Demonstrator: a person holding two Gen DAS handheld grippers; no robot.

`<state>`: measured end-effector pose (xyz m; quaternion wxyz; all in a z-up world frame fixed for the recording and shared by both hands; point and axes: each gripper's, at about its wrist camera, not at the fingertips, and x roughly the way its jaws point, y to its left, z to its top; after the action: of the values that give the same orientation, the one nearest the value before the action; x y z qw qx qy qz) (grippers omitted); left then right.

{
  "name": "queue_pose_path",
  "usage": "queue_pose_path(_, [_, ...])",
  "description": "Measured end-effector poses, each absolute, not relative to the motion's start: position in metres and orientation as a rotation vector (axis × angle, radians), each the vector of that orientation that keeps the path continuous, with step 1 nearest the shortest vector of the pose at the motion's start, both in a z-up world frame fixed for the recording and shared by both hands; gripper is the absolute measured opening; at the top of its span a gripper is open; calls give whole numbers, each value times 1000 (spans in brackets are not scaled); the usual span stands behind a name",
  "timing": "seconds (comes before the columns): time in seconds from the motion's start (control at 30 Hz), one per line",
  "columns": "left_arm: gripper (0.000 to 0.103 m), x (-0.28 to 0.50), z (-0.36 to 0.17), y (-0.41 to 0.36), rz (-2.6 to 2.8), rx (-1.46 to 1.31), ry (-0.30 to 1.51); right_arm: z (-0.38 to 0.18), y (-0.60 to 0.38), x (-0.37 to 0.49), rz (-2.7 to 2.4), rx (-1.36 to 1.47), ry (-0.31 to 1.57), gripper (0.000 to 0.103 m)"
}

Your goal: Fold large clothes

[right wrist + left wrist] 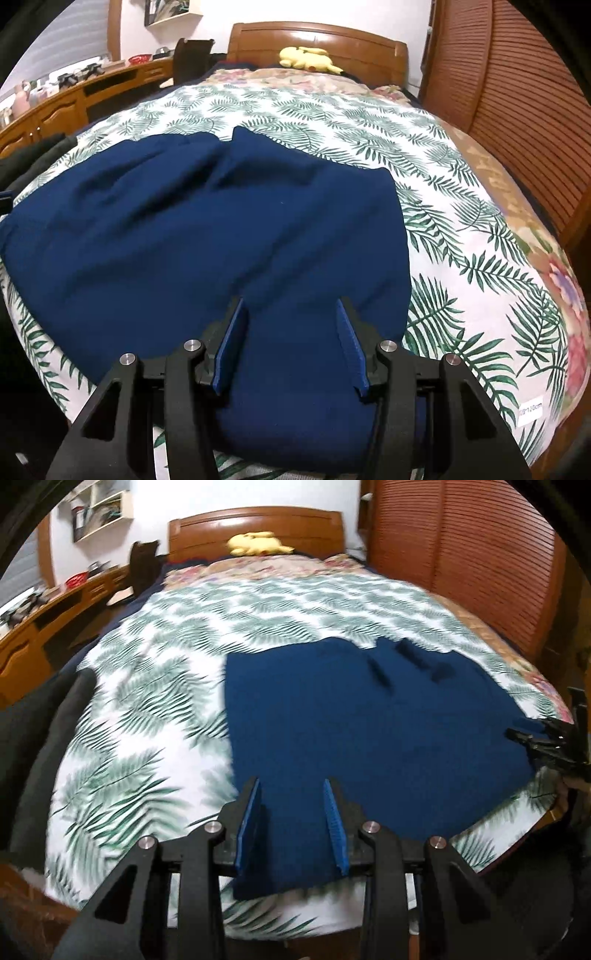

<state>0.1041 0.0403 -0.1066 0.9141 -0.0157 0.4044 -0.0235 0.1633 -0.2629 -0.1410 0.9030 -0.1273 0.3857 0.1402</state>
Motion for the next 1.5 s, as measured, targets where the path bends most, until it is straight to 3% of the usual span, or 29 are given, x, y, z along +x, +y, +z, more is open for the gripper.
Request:
queue_pose_path(1.27, [36,84,-150,55,7,-159,962,-140,-261,164,289,-263,797,53])
queue_pose_path(1.3, [33,85,-148,53,5,-153,964,-139,-260,165,290,-263,796,53])
queue_pose_path(1.4, [12,86,-138,46,-27,-130,956,-139,-259,165,295,-261,795,53])
queue_pose_path(1.5, [7,86,-112,38,-40,-99,891,-136,-260,163,304,-256,791,53])
